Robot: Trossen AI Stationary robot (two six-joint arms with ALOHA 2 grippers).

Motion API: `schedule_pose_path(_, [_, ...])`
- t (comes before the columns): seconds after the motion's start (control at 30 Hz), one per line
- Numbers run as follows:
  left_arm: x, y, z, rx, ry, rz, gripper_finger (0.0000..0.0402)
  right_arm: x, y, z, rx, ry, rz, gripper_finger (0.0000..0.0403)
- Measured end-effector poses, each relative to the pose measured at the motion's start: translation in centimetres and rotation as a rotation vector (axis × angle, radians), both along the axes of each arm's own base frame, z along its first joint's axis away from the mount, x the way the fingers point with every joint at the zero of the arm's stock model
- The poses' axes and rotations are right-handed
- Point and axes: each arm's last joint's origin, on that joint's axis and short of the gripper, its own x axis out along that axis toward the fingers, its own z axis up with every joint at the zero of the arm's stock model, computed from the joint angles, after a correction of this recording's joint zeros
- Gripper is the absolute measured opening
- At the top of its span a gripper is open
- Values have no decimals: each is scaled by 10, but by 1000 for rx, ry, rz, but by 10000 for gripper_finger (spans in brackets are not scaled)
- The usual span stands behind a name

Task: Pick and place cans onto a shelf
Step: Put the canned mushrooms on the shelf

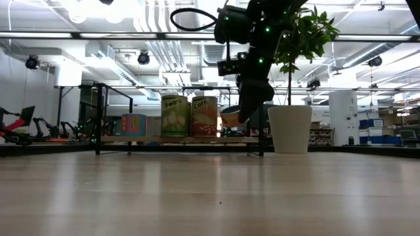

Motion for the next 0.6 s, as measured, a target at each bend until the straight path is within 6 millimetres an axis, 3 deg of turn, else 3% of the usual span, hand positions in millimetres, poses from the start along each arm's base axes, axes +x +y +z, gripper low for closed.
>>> schedule_pose_path(0.43, [0,0,0,-2,-5,0,0,4,-7,45,-89,36,62,270])
schedule_pose_path(0.6, [0,0,1,-3,-11,0,0,3,-18,46,-111,84,103,270])
